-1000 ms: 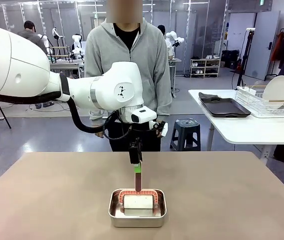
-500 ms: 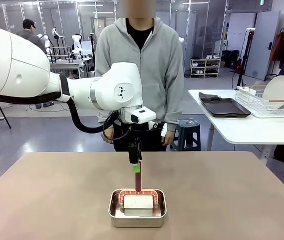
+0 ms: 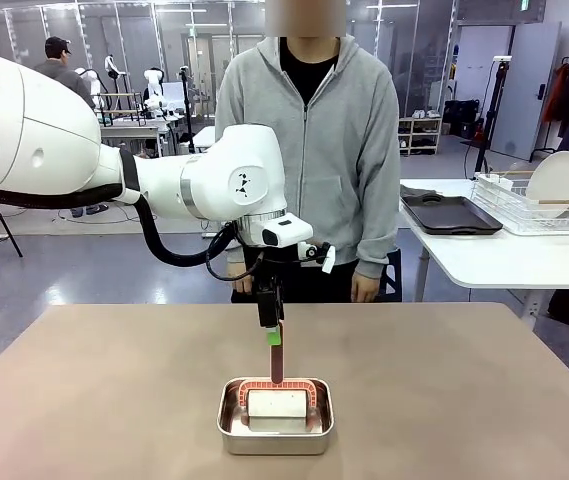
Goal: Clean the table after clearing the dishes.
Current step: Place the Lint Roller back on top of the Airtight Container.
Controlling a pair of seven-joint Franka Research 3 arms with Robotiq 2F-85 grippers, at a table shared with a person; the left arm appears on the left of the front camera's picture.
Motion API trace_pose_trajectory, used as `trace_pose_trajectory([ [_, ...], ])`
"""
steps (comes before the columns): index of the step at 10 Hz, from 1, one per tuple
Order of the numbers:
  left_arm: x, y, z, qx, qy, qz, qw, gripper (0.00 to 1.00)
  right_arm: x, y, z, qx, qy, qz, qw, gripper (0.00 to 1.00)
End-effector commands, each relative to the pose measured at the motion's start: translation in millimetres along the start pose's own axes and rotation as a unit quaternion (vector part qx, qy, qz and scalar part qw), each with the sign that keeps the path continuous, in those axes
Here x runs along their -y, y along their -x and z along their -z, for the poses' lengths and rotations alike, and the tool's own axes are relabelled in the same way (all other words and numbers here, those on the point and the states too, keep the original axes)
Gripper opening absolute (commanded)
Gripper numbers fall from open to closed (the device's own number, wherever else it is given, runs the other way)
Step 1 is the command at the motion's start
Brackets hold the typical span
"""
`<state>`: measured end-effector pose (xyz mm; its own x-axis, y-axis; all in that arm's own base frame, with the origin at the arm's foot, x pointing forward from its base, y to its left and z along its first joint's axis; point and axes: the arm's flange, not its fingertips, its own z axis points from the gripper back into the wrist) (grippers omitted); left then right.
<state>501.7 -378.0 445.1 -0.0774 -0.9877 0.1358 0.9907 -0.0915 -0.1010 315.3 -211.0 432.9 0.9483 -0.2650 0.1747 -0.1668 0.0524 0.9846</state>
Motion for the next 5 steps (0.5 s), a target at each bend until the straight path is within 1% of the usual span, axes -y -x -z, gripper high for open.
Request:
trace_pose_trajectory([
  [1,1.5,0.1,-1.1,0.0,0.0,0.0,1.0,1.0,-4.2,1.2,-0.3,0.0,0.0,0.002,1.0,1.0],
  [2,0.0,0.0,0.0,0.0,0.0,0.0,1.0,0.97,-4.2,1.2,-0.3,0.0,0.0,0.002,1.0,1.0],
  [3,-8.2,10.0,-18.8,0.031,0.032,-0.046,0.998,1.0,-4.2,1.2,-0.3,0.0,0.0,0.002,1.0,1.0],
  [4,-10.4,20.8,-33.5,0.063,0.072,-0.088,0.991,1.0,-4.2,1.2,-0.3,0.0,0.0,0.002,1.0,1.0],
  [5,-11.2,37.0,-45.2,0.108,0.124,-0.126,0.978,1.0,-4.2,1.2,-0.3,0.0,0.0,0.002,1.0,1.0],
])
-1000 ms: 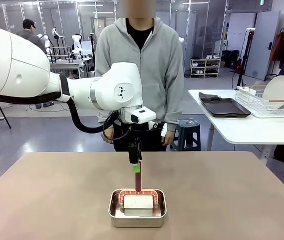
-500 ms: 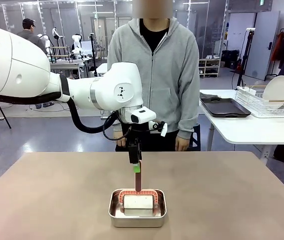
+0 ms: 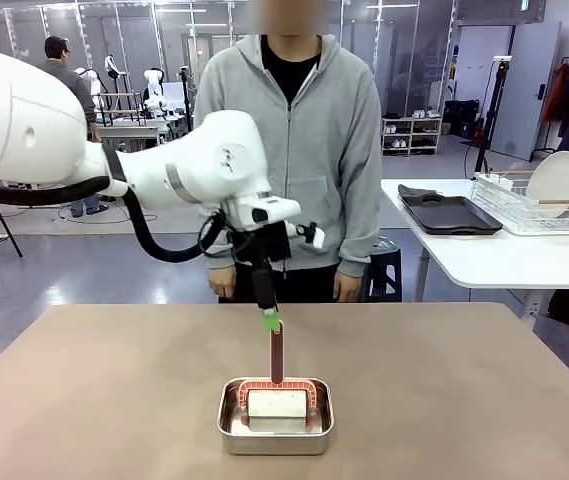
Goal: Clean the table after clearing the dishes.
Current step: Place the Lint Roller back on top of the Airtight Container.
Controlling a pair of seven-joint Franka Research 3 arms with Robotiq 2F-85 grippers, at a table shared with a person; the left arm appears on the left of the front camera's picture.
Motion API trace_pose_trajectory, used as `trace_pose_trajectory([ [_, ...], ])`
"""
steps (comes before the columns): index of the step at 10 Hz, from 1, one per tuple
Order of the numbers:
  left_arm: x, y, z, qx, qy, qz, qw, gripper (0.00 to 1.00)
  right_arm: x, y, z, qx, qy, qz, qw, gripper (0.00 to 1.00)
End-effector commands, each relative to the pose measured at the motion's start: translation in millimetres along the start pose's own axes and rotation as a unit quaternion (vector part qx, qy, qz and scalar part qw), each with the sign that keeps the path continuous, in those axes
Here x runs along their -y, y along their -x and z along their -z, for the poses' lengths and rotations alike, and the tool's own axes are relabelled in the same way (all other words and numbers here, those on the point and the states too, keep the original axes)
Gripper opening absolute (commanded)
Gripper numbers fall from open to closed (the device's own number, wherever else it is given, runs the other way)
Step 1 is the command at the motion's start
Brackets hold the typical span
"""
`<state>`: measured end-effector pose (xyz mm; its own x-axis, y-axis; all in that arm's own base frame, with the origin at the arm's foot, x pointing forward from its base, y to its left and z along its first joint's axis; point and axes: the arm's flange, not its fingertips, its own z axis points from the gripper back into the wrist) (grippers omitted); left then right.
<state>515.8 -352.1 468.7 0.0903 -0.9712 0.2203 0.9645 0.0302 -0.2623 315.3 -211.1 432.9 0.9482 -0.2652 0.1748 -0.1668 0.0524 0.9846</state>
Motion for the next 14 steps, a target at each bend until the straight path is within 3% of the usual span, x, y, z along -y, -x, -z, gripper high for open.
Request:
trace_pose_trajectory([
  [1,-3.9,34.0,-36.0,0.076,0.056,-0.094,0.991,1.0,-4.2,1.1,-0.3,0.0,0.0,0.002,1.0,1.0],
  [2,-4.1,55.5,-48.8,0.112,0.059,-0.144,0.981,1.0,-4.2,1.1,-0.3,0.0,0.0,0.002,1.0,1.0],
  [5,7.7,152.2,-79.3,0.232,0.078,-0.309,0.919,1.0,-4.2,1.1,-0.3,0.0,0.0,0.002,1.0,1.0],
  [7,43.3,243.6,-93.4,0.336,0.108,-0.427,0.832,1.0,-4.2,1.1,-0.3,0.0,0.0,0.002,1.0,1.0],
  [10,67.8,380.7,-88.8,0.503,0.152,-0.452,0.721,1.0,-4.2,1.1,-0.3,0.0,0.0,0.002,1.0,1.0],
  [11,65.5,408.4,-82.6,0.519,0.157,-0.454,0.707,1.0,-4.2,1.1,-0.3,0.0,0.0,0.002,1.0,1.0],
  [12,61.2,433.7,-78.2,0.518,0.149,-0.428,0.726,1.0,-4.2,1.1,-0.3,0.0,0.0,0.002,1.0,1.0],
  [14,54.5,494.5,-65.8,0.544,0.143,-0.438,0.701,1.0,-4.2,1.1,-0.3,0.0,0.0,0.002,1.0,1.0],
])
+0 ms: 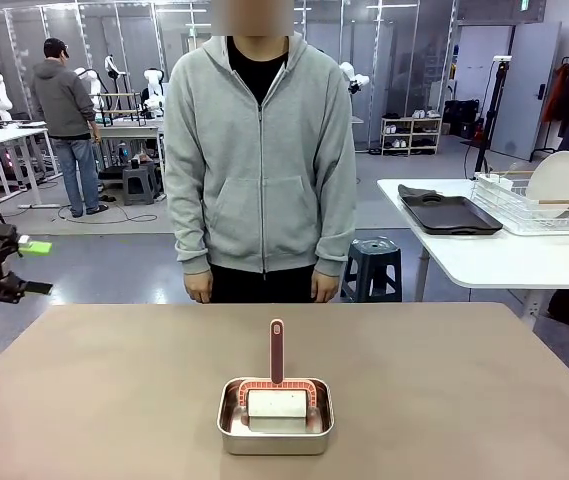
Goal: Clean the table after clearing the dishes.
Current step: Place the Lint Roller back on top of the Airtight Container.
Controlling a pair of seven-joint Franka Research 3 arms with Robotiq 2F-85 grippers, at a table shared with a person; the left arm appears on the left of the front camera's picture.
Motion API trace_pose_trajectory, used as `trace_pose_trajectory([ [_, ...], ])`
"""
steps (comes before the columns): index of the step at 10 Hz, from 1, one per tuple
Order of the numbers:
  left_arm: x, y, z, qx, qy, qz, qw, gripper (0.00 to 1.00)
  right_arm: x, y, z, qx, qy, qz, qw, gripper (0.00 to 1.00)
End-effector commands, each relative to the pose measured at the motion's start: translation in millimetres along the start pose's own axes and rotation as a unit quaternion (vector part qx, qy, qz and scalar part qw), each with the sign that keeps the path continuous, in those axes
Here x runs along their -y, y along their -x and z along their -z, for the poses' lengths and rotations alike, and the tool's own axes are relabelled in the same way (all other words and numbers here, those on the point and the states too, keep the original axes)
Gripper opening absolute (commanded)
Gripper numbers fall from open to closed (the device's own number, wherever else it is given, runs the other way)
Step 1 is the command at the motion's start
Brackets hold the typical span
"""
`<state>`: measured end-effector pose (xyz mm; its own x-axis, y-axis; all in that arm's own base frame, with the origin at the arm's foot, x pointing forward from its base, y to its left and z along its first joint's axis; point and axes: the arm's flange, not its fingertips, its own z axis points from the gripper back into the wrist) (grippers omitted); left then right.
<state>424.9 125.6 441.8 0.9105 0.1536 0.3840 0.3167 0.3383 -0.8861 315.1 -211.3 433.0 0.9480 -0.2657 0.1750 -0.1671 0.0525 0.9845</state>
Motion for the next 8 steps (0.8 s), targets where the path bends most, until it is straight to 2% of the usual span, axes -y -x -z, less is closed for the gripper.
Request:
trace_pose_trajectory([
  [1,-29.2,-8.6,-31.3,0.023,0.027,0.014,0.999,1.0,-4.1,1.1,0.0,-0.001,0.0,0.002,1.0,1.0],
  [3,-49.5,-16.7,-54.6,0.031,0.021,0.022,0.999,1.0,-4.1,1.1,0.0,-0.001,0.0,0.002,1.0,1.0],
  [6,-53.8,-35.2,-67.5,0.053,0.006,0.026,0.998,1.0,-4.1,1.1,0.0,-0.001,0.0,0.002,1.0,1.0],
  [7,-57.2,-20.2,-65.0,0.037,-0.001,0.015,0.999,1.0,-4.1,1.1,0.0,-0.001,0.0,0.002,1.0,1.0],
  [8,-57.2,-20.2,-65.0,0.037,-0.001,0.015,0.999,1.0,-4.1,1.1,0.0,-0.001,0.0,0.002,1.0,1.0],
])
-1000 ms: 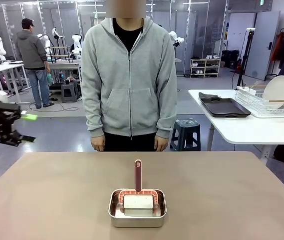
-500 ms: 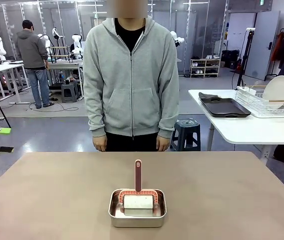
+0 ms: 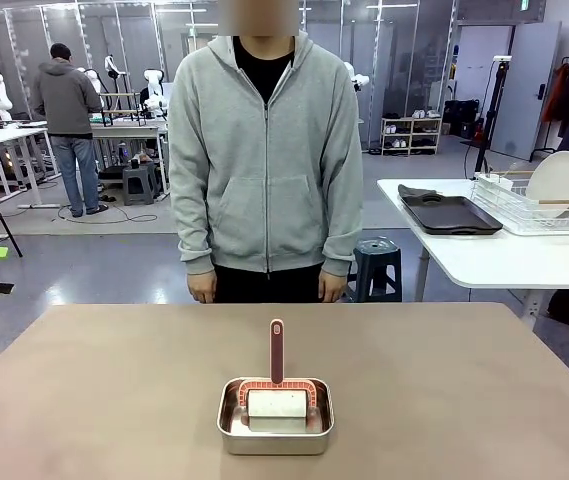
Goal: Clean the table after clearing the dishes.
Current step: Place the Lint Roller back on top of the Airtight Container.
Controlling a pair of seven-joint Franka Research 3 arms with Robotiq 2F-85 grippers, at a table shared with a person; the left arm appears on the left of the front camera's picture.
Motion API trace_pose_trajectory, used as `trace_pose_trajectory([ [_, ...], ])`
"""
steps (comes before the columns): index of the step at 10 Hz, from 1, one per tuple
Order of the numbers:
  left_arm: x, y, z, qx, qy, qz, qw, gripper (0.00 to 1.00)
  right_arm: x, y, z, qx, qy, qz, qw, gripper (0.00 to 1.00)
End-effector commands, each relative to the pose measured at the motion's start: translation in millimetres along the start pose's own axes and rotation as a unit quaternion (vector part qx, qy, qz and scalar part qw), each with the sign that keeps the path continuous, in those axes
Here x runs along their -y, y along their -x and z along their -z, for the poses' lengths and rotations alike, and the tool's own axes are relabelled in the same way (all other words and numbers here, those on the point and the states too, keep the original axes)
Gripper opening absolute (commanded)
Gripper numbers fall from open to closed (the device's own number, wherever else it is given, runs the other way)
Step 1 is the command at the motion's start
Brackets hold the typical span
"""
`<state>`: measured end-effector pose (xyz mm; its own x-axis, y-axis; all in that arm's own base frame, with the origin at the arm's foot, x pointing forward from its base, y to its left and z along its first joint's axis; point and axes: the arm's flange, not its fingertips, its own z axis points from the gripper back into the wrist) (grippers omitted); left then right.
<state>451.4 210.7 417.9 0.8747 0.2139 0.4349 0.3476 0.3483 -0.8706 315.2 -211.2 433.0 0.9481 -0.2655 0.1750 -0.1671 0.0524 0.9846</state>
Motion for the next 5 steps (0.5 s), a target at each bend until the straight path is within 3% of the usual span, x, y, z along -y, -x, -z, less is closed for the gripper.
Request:
trace_pose_trajectory([
  [1,1.5,7.9,0.1,-0.002,0.001,-0.003,1.0,1.0,-4.1,1.1,-0.1,0.0,0.0,0.002,1.0,1.0],
  [5,-2.2,3.5,1.5,-0.001,0.001,-0.004,1.0,1.0,-4.1,1.1,-0.1,0.0,0.0,0.002,1.0,1.0],
])
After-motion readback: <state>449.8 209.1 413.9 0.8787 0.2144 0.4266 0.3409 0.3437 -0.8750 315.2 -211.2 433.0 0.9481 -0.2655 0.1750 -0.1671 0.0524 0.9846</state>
